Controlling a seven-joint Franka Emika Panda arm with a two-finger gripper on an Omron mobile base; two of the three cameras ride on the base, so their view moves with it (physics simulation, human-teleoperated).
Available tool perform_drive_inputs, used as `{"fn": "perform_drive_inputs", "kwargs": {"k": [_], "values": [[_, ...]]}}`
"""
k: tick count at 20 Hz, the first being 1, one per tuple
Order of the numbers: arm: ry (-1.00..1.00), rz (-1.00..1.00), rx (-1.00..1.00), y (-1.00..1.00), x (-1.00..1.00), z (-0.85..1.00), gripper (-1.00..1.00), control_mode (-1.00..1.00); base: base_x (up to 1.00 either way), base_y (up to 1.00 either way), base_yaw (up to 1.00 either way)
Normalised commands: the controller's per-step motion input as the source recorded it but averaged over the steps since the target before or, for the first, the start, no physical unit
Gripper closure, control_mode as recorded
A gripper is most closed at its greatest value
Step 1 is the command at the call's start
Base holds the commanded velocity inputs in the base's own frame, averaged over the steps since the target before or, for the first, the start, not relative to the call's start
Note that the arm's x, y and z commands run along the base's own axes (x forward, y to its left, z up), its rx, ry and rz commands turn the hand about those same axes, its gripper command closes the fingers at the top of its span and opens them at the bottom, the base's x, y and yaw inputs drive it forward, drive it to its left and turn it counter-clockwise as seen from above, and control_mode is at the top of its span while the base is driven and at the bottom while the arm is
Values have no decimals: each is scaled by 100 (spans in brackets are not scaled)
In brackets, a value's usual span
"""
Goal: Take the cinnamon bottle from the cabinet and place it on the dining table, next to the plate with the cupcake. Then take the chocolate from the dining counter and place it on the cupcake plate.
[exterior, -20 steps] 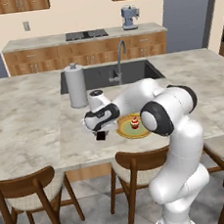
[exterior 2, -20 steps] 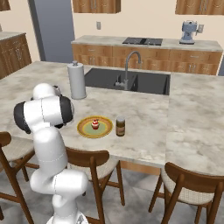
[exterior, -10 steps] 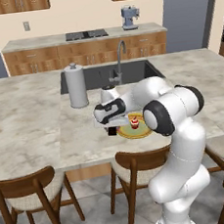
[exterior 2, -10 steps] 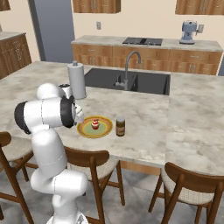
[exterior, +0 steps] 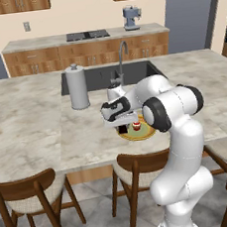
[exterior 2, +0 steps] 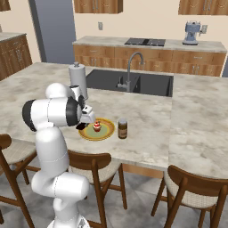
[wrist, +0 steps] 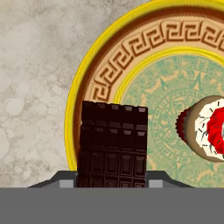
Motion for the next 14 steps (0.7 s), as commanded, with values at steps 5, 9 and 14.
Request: {"fn": "perform_drive_inputs", "kwargs": {"k": [5,9,14], "values": [[6,7,-9,-18,27,-14,100,-100,0,0,0],[1,6,-5,-11,3,-15,100,-100,0,0,0],[0,4,-2,-7,0,-17,100,-100,0,0,0]]}}
